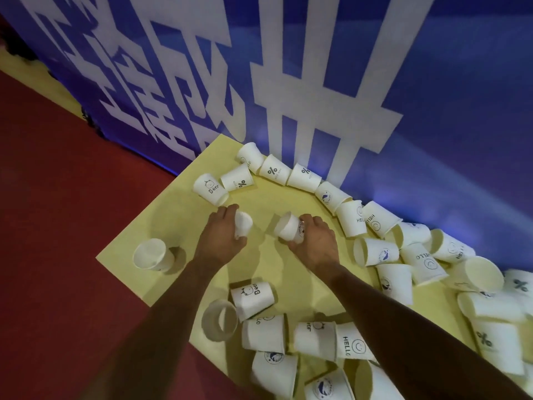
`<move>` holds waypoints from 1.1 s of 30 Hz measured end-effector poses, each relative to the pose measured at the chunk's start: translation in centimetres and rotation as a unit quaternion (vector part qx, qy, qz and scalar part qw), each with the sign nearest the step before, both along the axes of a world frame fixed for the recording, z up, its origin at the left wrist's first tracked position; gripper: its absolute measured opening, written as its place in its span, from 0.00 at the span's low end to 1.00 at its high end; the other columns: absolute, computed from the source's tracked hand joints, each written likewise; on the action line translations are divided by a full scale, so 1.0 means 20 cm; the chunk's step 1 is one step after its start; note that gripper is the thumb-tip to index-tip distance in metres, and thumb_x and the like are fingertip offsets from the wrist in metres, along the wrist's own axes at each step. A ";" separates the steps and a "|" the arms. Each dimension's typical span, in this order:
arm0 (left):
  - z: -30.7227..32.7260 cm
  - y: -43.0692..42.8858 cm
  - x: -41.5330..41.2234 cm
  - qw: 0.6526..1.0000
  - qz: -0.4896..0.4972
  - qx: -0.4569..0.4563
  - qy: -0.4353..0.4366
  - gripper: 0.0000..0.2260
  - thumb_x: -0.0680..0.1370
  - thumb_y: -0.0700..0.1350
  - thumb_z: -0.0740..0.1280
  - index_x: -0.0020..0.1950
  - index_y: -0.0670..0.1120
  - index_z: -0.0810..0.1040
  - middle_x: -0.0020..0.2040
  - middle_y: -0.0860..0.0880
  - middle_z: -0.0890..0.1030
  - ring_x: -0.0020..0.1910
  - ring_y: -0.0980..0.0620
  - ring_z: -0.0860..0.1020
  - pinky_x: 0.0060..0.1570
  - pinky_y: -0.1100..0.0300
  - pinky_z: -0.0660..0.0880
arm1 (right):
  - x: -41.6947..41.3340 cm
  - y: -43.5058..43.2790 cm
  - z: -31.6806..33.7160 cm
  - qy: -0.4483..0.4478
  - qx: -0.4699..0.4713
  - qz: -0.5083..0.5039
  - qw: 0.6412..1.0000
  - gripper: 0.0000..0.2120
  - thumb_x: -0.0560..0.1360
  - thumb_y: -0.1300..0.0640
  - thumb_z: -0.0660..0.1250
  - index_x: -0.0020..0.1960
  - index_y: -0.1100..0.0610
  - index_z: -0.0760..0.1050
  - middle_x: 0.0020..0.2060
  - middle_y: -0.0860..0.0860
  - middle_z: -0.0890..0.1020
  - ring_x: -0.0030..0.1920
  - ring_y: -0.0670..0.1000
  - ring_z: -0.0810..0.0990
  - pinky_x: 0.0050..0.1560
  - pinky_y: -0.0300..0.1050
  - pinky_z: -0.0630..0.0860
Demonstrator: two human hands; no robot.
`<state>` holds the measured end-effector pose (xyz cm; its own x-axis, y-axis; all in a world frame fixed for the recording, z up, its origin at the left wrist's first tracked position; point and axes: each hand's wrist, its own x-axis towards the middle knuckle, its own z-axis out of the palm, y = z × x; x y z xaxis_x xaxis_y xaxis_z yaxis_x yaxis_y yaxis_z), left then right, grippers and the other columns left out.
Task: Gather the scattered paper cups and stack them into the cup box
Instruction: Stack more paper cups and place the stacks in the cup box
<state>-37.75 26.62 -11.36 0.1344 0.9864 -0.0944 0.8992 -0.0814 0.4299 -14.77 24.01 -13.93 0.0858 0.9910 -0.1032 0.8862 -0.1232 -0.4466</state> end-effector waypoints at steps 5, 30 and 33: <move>0.12 -0.11 0.26 0.999 -0.028 -0.010 -0.038 0.35 0.69 0.50 0.76 0.72 0.44 0.67 0.62 0.43 0.71 0.60 0.42 0.72 0.60 0.50 0.71 | 0.22 -0.18 0.12 0.069 0.003 -0.093 0.993 0.32 0.68 0.43 0.77 0.66 0.53 0.71 0.57 0.52 0.79 0.58 0.55 0.77 0.58 0.52 0.75; 0.63 -1.24 2.27 0.957 -0.261 -0.059 -0.108 0.24 0.70 0.55 0.75 0.55 0.46 0.66 0.51 0.48 0.76 0.47 0.48 0.75 0.41 0.56 0.69 | 2.05 -1.95 0.70 0.154 0.192 -0.426 0.871 0.29 0.66 0.47 0.75 0.64 0.49 0.69 0.56 0.49 0.79 0.55 0.52 0.78 0.55 0.52 0.77; 0.62 -1.35 2.42 0.952 -0.269 -0.077 -0.120 0.25 0.69 0.54 0.76 0.54 0.46 0.65 0.51 0.48 0.76 0.48 0.48 0.76 0.39 0.57 0.67 | 2.18 -2.09 0.67 0.155 0.207 -0.449 0.855 0.30 0.66 0.49 0.75 0.65 0.49 0.68 0.57 0.49 0.77 0.56 0.52 0.77 0.57 0.55 0.77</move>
